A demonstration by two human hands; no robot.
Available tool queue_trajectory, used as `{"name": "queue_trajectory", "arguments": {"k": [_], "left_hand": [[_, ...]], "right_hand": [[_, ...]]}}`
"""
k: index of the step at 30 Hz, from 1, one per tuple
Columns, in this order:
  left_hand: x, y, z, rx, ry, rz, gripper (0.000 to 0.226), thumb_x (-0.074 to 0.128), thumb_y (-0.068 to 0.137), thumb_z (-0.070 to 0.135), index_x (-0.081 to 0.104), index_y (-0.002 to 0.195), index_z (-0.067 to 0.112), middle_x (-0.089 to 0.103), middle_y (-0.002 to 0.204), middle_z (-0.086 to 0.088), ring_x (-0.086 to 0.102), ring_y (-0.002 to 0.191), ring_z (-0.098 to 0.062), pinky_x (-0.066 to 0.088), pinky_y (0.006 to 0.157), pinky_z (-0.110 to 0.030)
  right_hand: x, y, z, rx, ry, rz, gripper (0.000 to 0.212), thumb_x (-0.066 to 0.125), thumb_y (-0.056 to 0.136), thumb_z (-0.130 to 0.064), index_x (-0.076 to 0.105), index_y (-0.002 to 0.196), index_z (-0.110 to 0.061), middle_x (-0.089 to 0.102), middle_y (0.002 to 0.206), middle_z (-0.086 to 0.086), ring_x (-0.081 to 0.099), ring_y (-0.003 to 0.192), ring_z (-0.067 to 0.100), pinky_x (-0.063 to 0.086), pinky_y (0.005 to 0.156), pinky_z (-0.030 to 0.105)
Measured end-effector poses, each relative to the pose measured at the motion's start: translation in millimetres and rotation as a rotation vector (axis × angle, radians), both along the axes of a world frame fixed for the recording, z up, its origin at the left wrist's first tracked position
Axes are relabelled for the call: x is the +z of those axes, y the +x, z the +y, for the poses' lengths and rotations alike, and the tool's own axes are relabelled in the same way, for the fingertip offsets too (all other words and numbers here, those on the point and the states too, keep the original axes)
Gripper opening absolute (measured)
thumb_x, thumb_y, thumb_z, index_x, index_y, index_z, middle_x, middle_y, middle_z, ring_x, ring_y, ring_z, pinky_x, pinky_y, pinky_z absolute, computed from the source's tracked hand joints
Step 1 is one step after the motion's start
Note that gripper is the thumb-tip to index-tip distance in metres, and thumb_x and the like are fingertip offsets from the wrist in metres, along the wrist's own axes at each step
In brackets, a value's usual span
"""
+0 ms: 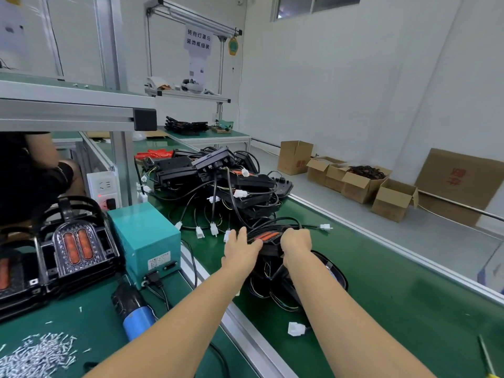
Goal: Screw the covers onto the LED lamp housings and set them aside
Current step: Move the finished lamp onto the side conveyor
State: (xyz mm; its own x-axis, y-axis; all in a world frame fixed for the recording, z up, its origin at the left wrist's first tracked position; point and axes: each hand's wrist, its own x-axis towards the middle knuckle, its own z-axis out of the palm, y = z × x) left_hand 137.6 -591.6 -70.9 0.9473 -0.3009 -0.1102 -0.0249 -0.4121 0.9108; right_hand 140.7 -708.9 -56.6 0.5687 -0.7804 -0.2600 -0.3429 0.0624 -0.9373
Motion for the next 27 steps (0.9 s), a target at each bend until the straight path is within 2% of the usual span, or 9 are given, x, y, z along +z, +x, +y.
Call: {"name": "queue_trajectory", "arguments": {"k": [2, 6, 10, 12, 14, 17, 20, 23, 27], "left_hand": [[-1.7, -6.5, -4.1, -0.042, 0.166, -0.128, 0.059, 0.038, 0.098, 0.039, 0.015, 0.151, 0.028, -0.002, 0.160, 0.005, 0.001, 0.146, -0.019, 0.008, 0.117, -0.049], [-8.2, -19.1, -10.9, -0.146, 0.206, -0.320, 0.055, 0.037, 0.098, 0.044, 0.019, 0.149, 0.036, 0.004, 0.159, 0.010, -0.002, 0.146, -0.013, 0.001, 0.116, -0.049], [-7.0, -18.3, -5.9, -0.186, 0.292, -0.525, 0.046, 0.036, 0.100, 0.030, 0.029, 0.146, 0.037, 0.021, 0.155, 0.009, 0.015, 0.143, -0.015, 0.014, 0.115, -0.048], [-6.3, -17.0, -3.5, -0.180, 0.369, -0.629, 0.047, 0.034, 0.100, 0.022, 0.030, 0.145, 0.037, 0.029, 0.151, 0.012, 0.022, 0.138, -0.014, 0.019, 0.113, -0.045], [-7.4, -16.7, -1.6, -0.177, 0.433, -0.681, 0.050, 0.034, 0.100, 0.019, 0.027, 0.146, 0.037, 0.027, 0.151, 0.012, 0.021, 0.138, -0.013, 0.015, 0.115, -0.042], [-9.6, -17.6, -0.2, -0.187, 0.531, -0.722, 0.054, 0.034, 0.100, 0.019, 0.018, 0.149, 0.034, 0.018, 0.156, 0.010, 0.015, 0.142, -0.012, 0.006, 0.117, -0.042], [-8.5, -15.4, 0.1, -0.172, 0.580, -0.701, 0.055, 0.033, 0.100, 0.022, 0.014, 0.150, 0.030, 0.010, 0.158, 0.007, 0.011, 0.144, -0.014, 0.004, 0.117, -0.043], [-5.6, -13.5, 2.3, -0.209, 0.581, -0.623, 0.058, 0.034, 0.099, 0.021, 0.010, 0.152, 0.026, 0.004, 0.160, 0.005, 0.007, 0.145, -0.016, 0.005, 0.118, -0.041], [-9.3, -17.7, 8.1, -0.258, 0.608, -0.613, 0.068, 0.039, 0.097, 0.020, 0.000, 0.153, 0.020, -0.006, 0.160, 0.000, 0.003, 0.146, -0.016, 0.006, 0.119, -0.041]], "right_hand": [[-1.1, -0.7, 0.2, 0.043, 0.097, -0.106, 0.043, 0.038, 0.102, -0.009, 0.033, 0.144, 0.001, 0.050, 0.116, 0.015, 0.049, 0.093, 0.027, 0.044, 0.079, 0.035], [3.6, 1.1, 3.0, 0.006, 0.181, -0.126, 0.043, 0.041, 0.102, -0.012, 0.033, 0.142, 0.001, 0.046, 0.141, 0.022, 0.054, 0.111, 0.030, 0.046, 0.092, 0.039], [7.4, -0.2, 11.3, 0.192, 0.220, -0.129, 0.043, 0.039, 0.104, -0.012, 0.035, 0.142, 0.006, 0.046, 0.142, 0.027, 0.051, 0.104, 0.028, 0.043, 0.089, 0.036], [8.1, -3.2, 13.2, 0.164, 0.189, -0.070, 0.044, 0.039, 0.104, -0.017, 0.033, 0.141, 0.005, 0.043, 0.144, 0.025, 0.051, 0.116, 0.032, 0.043, 0.095, 0.039], [7.1, -6.2, 13.7, 0.122, -0.022, 0.013, 0.051, 0.040, 0.103, -0.020, 0.023, 0.147, 0.001, 0.029, 0.154, 0.019, 0.040, 0.132, 0.036, 0.038, 0.105, 0.041], [-0.5, -17.0, 13.5, 0.190, -0.523, 0.073, 0.061, 0.036, 0.104, -0.019, 0.005, 0.155, -0.006, 0.001, 0.164, 0.009, 0.013, 0.148, 0.029, 0.017, 0.119, 0.039], [-10.5, -17.8, 10.4, 0.376, -0.893, 0.176, 0.048, 0.028, 0.106, -0.019, 0.024, 0.151, -0.004, 0.008, 0.163, 0.010, 0.006, 0.150, 0.023, 0.010, 0.120, 0.037], [-17.6, -18.1, 11.0, 0.542, -1.018, 0.280, 0.046, 0.021, 0.107, -0.017, 0.024, 0.151, -0.002, 0.016, 0.161, 0.011, 0.007, 0.150, 0.021, 0.006, 0.120, 0.034], [-19.4, -23.5, 12.0, 0.502, -1.048, 0.297, 0.050, 0.027, 0.106, -0.019, 0.017, 0.154, -0.009, 0.014, 0.162, 0.006, 0.009, 0.149, 0.021, 0.009, 0.121, 0.041]]}}
